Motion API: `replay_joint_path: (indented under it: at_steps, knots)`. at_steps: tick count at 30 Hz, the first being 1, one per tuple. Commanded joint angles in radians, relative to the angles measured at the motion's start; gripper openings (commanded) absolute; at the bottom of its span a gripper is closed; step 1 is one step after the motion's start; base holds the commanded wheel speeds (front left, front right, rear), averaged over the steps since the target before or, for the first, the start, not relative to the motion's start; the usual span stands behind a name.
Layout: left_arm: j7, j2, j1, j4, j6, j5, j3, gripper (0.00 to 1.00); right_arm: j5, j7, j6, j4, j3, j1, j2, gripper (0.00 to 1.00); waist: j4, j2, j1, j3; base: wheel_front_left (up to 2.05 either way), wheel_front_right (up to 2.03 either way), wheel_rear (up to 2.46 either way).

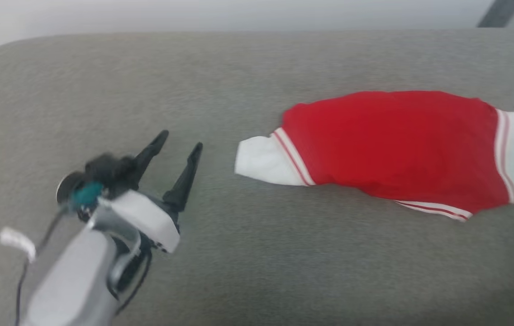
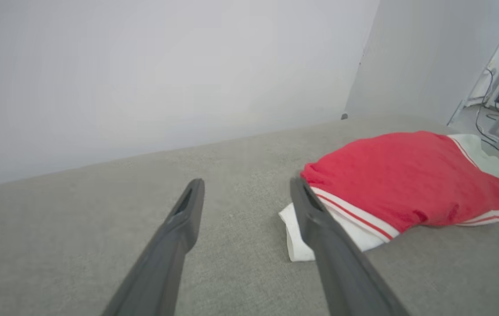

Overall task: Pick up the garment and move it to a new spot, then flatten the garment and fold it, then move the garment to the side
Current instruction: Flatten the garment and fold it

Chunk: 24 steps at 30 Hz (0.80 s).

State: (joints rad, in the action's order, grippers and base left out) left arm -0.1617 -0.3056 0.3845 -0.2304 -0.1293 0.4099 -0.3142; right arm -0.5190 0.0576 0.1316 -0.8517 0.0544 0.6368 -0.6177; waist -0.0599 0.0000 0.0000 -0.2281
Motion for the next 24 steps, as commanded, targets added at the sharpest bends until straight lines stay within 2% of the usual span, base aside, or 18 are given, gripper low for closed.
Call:
replay_joint_path:
  at_steps: [1, 4, 5, 6, 9, 11, 13, 16, 18, 24]
  knots:
    - [0.054, -0.033, 0.036, -0.015, -0.002, 0.06, -0.038, 1.0, -0.008, 0.022, -0.002, 0.04, 0.006, -0.021, 0.023, 1.0, 0.046, 0.0, 0.0, 0.012, 0.0, 0.0, 0.0]
    - [0.187, -0.11, 0.115, -0.042, -0.002, 0.196, -0.114, 1.0, -0.009, 0.044, -0.002, 0.128, 0.018, -0.049, 0.06, 1.0, 0.102, 0.0, 0.0, 0.014, 0.0, 0.0, 0.0]
    - [0.292, -0.148, 0.16, -0.065, -0.002, 0.285, -0.161, 1.0, -0.011, 0.04, -0.002, 0.186, 0.025, -0.073, 0.086, 1.0, 0.134, 0.0, 0.0, 0.014, 0.0, 0.0, 0.0]
    - [0.342, -0.164, 0.183, -0.078, -0.002, 0.336, -0.173, 1.0, -0.01, 0.032, -0.002, 0.213, 0.026, -0.082, 0.096, 1.0, 0.15, 0.0, 0.0, 0.013, 0.0, 0.0, 0.0]
    - [0.532, -0.191, 0.238, -0.125, -0.002, 0.476, -0.223, 1.0, -0.003, 0.01, -0.002, 0.296, 0.02, -0.117, 0.115, 1.0, 0.19, 0.0, 0.0, 0.008, 0.0, 0.0, 0.0]
    - [0.637, -0.193, 0.28, -0.17, -0.002, 0.571, -0.216, 1.0, 0.004, -0.007, -0.002, 0.349, 0.013, -0.144, 0.128, 1.0, 0.212, 0.0, 0.0, 0.002, 0.0, 0.0, 0.0]
    - [0.726, -0.192, 0.324, -0.221, -0.002, 0.616, -0.225, 1.0, 0.014, -0.024, -0.002, 0.398, 0.0, -0.169, 0.142, 1.0, 0.231, 0.0, 0.0, -0.004, 0.0, 0.0, 0.0]
    - [0.816, -0.172, 0.381, -0.3, -0.001, 0.674, -0.218, 1.0, 0.029, -0.053, -0.002, 0.464, -0.019, -0.196, 0.163, 1.0, 0.26, 0.0, 0.0, -0.02, 0.0, 0.0, 0.0]
    - [0.852, -0.176, 0.414, -0.353, -0.001, 0.674, -0.229, 1.0, 0.038, -0.073, -0.002, 0.496, -0.034, -0.211, 0.178, 1.0, 0.278, 0.0, 0.0, -0.03, 0.0, 0.0, 0.0]
    - [0.89, -0.153, 0.457, -0.464, 0.001, 0.689, -0.239, 1.0, 0.063, -0.11, -0.002, 0.559, -0.064, -0.238, 0.21, 1.0, 0.306, 0.0, 0.0, -0.053, 0.0, 0.0, 0.0]
